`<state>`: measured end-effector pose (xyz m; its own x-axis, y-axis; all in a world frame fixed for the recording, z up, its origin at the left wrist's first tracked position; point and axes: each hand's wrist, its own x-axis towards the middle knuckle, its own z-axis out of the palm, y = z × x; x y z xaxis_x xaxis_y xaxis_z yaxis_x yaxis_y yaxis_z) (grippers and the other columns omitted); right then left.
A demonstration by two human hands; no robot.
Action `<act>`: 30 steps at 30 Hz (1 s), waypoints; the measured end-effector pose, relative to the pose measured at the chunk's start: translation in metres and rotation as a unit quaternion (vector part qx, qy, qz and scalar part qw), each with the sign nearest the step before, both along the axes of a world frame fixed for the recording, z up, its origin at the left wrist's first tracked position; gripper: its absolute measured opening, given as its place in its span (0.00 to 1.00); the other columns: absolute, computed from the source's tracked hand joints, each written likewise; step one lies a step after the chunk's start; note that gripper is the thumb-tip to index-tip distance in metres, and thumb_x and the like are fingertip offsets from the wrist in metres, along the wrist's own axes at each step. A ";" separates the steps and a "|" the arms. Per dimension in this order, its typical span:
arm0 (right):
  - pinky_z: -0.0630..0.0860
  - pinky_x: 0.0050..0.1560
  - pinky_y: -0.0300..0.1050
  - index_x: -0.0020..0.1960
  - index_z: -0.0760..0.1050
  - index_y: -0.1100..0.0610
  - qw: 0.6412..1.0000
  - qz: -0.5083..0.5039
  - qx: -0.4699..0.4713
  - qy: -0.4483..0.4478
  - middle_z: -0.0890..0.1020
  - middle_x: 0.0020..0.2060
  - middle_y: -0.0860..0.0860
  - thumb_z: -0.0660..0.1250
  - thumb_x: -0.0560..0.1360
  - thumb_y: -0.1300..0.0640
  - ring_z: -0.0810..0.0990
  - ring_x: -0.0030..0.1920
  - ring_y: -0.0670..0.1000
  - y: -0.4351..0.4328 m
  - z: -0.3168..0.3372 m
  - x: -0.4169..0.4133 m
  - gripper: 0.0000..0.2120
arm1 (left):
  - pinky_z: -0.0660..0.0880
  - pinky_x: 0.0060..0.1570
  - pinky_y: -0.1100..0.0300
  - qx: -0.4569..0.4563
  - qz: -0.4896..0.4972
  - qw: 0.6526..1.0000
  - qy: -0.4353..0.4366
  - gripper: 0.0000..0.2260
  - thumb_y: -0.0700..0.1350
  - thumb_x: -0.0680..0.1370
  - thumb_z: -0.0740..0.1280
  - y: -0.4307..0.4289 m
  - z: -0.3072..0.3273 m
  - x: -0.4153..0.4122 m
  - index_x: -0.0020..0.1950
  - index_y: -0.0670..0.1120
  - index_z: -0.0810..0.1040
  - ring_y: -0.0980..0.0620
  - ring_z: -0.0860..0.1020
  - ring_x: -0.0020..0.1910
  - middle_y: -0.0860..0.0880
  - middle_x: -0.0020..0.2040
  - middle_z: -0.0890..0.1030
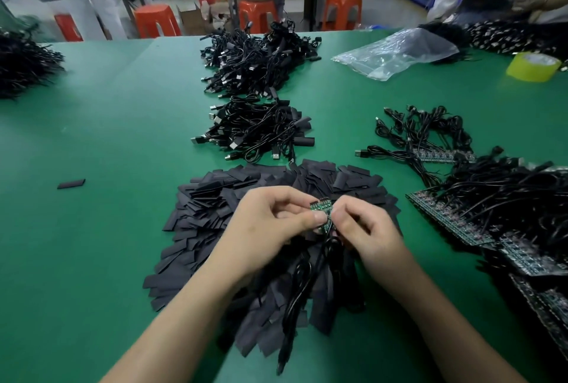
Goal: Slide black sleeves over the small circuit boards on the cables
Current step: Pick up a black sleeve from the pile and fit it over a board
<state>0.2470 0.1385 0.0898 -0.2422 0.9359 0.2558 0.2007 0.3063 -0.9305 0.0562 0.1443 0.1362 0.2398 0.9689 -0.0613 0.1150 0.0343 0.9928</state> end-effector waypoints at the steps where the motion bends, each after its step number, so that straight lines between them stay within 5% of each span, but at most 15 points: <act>1: 0.66 0.35 0.53 0.39 0.72 0.51 1.000 0.005 0.002 -0.017 0.70 0.32 0.54 0.61 0.81 0.41 0.69 0.34 0.56 -0.002 0.000 -0.003 0.17 | 0.73 0.34 0.72 -0.004 -0.002 1.000 -0.002 0.06 0.40 0.72 0.79 -0.001 -0.002 -0.002 0.47 0.43 0.86 0.61 0.79 0.30 0.50 0.35 0.85; 5: 0.65 0.36 0.53 0.38 0.68 0.50 0.999 0.015 -0.014 -0.030 0.67 0.32 0.49 0.60 0.81 0.43 0.67 0.34 0.51 -0.006 0.000 -0.010 0.17 | 0.79 0.43 0.65 -0.022 0.010 0.999 -0.029 0.11 0.49 0.66 0.79 -0.007 -0.015 -0.007 0.46 0.46 0.88 0.53 0.84 0.40 0.42 0.42 0.87; 10: 0.66 0.33 0.35 0.38 0.68 0.53 0.992 0.068 -0.094 0.048 0.69 0.32 0.42 0.61 0.84 0.49 0.67 0.33 0.41 -0.007 -0.005 -0.015 0.17 | 0.78 0.42 0.67 -0.050 -0.023 0.994 -0.093 0.07 0.45 0.67 0.78 -0.010 -0.020 -0.013 0.44 0.47 0.88 0.55 0.84 0.38 0.44 0.41 0.87; 16: 0.68 0.48 0.51 0.48 0.72 0.64 0.962 0.103 -0.187 0.170 0.75 0.41 0.57 0.66 0.81 0.42 0.71 0.42 0.55 -0.009 -0.009 -0.018 0.23 | 0.79 0.43 0.68 -0.051 -0.049 0.990 -0.119 0.08 0.42 0.69 0.76 -0.010 -0.017 -0.017 0.47 0.42 0.86 0.54 0.85 0.38 0.44 0.40 0.87; 19: 0.79 0.49 0.42 0.53 0.81 0.57 0.946 0.126 -0.213 0.209 0.84 0.46 0.52 0.66 0.82 0.43 0.83 0.47 0.48 -0.010 -0.009 -0.017 0.17 | 0.79 0.44 0.67 -0.055 -0.054 0.987 -0.141 0.05 0.41 0.69 0.76 -0.010 -0.016 -0.017 0.44 0.45 0.87 0.55 0.85 0.38 0.45 0.40 0.86; 24: 0.71 0.47 0.53 0.46 0.71 0.68 0.970 0.091 -0.165 0.151 0.75 0.38 0.68 0.66 0.81 0.43 0.73 0.42 0.56 -0.008 -0.007 -0.014 0.26 | 0.81 0.43 0.64 -0.061 -0.050 0.983 -0.166 0.05 0.41 0.69 0.77 -0.013 -0.017 -0.020 0.44 0.45 0.88 0.52 0.85 0.37 0.43 0.41 0.87; 27: 0.68 0.33 0.44 0.36 0.68 0.61 0.984 0.055 -0.107 0.133 0.69 0.28 0.55 0.64 0.80 0.43 0.68 0.30 0.51 -0.009 0.000 -0.010 0.23 | 0.81 0.42 0.64 -0.040 -0.004 0.987 -0.155 0.05 0.41 0.68 0.77 -0.013 -0.019 -0.020 0.43 0.46 0.88 0.51 0.85 0.36 0.42 0.39 0.86; 30: 0.65 0.32 0.51 0.37 0.74 0.58 0.985 0.048 -0.077 0.144 0.73 0.26 0.51 0.66 0.78 0.38 0.70 0.28 0.52 -0.008 0.004 -0.004 0.24 | 0.80 0.41 0.65 -0.015 0.027 0.992 -0.126 0.04 0.41 0.68 0.78 -0.012 -0.022 -0.018 0.42 0.46 0.87 0.51 0.85 0.36 0.43 0.38 0.86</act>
<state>0.2427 0.1304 0.0938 -0.2699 0.9451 0.1841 -0.1014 0.1622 -0.9815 0.0380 0.1318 0.1138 0.1997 0.9792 -0.0354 -0.1398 0.0642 0.9881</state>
